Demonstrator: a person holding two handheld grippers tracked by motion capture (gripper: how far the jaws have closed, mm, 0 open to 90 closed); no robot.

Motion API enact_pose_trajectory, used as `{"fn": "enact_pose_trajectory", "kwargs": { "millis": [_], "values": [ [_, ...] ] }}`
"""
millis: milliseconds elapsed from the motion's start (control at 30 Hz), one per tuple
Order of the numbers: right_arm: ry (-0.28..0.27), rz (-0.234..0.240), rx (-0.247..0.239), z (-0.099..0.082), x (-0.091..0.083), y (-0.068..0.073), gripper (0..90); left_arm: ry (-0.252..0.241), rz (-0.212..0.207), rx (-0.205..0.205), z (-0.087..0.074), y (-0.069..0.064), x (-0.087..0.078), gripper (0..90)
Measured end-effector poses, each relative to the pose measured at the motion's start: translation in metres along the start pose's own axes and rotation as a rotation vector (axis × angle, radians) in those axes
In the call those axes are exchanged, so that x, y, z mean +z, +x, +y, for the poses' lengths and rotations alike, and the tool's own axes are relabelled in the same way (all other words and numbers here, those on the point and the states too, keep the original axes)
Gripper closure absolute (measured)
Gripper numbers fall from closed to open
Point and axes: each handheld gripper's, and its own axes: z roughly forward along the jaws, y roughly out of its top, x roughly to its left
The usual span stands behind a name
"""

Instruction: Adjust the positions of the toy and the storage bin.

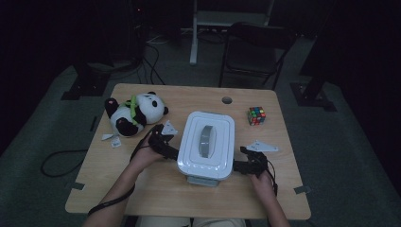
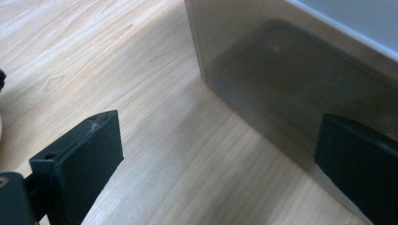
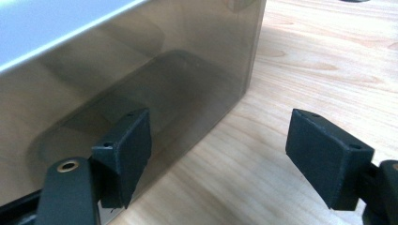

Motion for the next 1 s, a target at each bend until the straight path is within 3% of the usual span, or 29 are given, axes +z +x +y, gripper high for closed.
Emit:
{"fn": "enact_pose_trajectory", "kwargs": {
  "millis": [400, 733, 867, 1000],
  "values": [
    [0.005, 0.008, -0.017, -0.006, -0.01, 0.007, 22.5, 0.002, -0.015, 0.019, -0.009, -0.016, -0.01, 2.3],
    [-0.005, 0.031, 0.003, -0.016, -0.016, 0.013, 22.5, -0.004, -0.022, 0.029, -0.016, -0.025, -0.018, 2.3],
    [-0.005, 0.033, 0.0, -0.017, -0.017, 0.014, 22.4, -0.014, -0.034, 0.025, -0.018, -0.025, -0.02, 2.3],
    [-0.015, 0.031, 0.0, -0.02, -0.018, 0.013, 21.5, -0.036, -0.056, -0.004, -0.024, -0.021, -0.019, 2.3]
  ]
}}
